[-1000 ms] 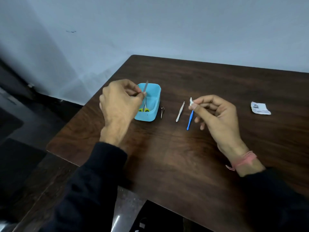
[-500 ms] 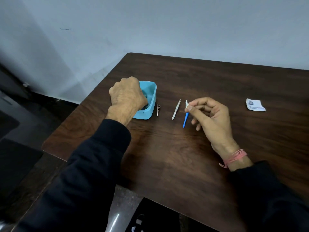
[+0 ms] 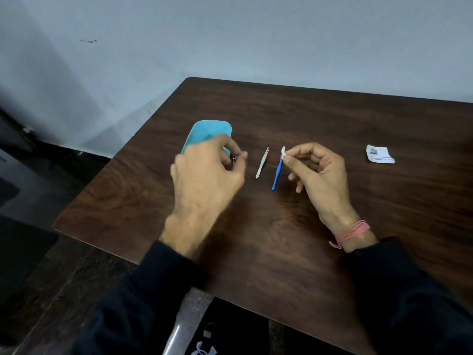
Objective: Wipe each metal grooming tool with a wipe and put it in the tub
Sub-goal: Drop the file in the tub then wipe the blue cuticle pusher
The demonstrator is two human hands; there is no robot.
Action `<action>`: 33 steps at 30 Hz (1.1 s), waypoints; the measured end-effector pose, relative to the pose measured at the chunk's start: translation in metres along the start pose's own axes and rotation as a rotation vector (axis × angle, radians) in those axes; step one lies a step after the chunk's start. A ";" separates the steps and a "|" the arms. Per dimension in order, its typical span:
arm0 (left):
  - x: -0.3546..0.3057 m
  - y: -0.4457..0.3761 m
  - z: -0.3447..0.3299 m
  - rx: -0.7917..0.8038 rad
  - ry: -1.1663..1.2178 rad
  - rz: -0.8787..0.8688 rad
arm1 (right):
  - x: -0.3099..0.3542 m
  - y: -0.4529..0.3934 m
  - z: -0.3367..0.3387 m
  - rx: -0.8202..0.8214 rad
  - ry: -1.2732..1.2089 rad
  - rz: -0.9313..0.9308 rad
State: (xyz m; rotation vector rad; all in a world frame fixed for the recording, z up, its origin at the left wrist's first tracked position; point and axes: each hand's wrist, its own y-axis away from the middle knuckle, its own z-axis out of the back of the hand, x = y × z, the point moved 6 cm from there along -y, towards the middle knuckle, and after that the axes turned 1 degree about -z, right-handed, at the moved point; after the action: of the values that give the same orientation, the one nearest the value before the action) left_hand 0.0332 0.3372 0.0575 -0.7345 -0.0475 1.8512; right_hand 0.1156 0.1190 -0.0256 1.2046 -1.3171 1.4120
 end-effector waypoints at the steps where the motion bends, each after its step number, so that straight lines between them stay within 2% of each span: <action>1: -0.006 0.012 -0.010 0.045 0.015 -0.015 | 0.000 0.000 0.001 -0.006 0.009 0.003; 4: -0.019 0.034 -0.043 0.187 0.018 -0.041 | 0.000 -0.001 0.007 -0.041 0.053 0.010; 6: -0.024 0.035 -0.060 0.228 0.015 -0.048 | 0.001 -0.002 0.014 -0.073 0.085 0.010; 10: -0.036 0.029 -0.079 0.224 -0.015 -0.092 | 0.003 -0.002 0.033 -0.128 0.133 0.023; 17: -0.044 0.019 -0.090 0.247 0.024 -0.057 | 0.001 0.005 0.062 -0.140 0.220 0.043; 21: -0.058 0.022 -0.096 0.240 0.043 -0.181 | 0.002 0.006 0.086 -0.150 0.319 0.048; 24: -0.078 0.019 -0.114 0.330 0.235 -0.184 | 0.001 0.002 0.113 -0.211 0.309 0.033; 28: -0.113 0.007 -0.149 0.581 0.743 -0.086 | -0.004 -0.010 0.149 -0.314 0.108 -0.029; 33: -0.127 0.000 -0.175 0.729 0.953 -0.154 | -0.009 -0.026 0.162 -0.291 -0.046 -0.062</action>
State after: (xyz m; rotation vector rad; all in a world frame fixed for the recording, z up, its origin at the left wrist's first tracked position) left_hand 0.1493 0.1748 -0.0255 -0.9576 1.0854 1.0825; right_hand 0.1594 -0.0396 -0.0320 1.0773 -1.4470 1.1099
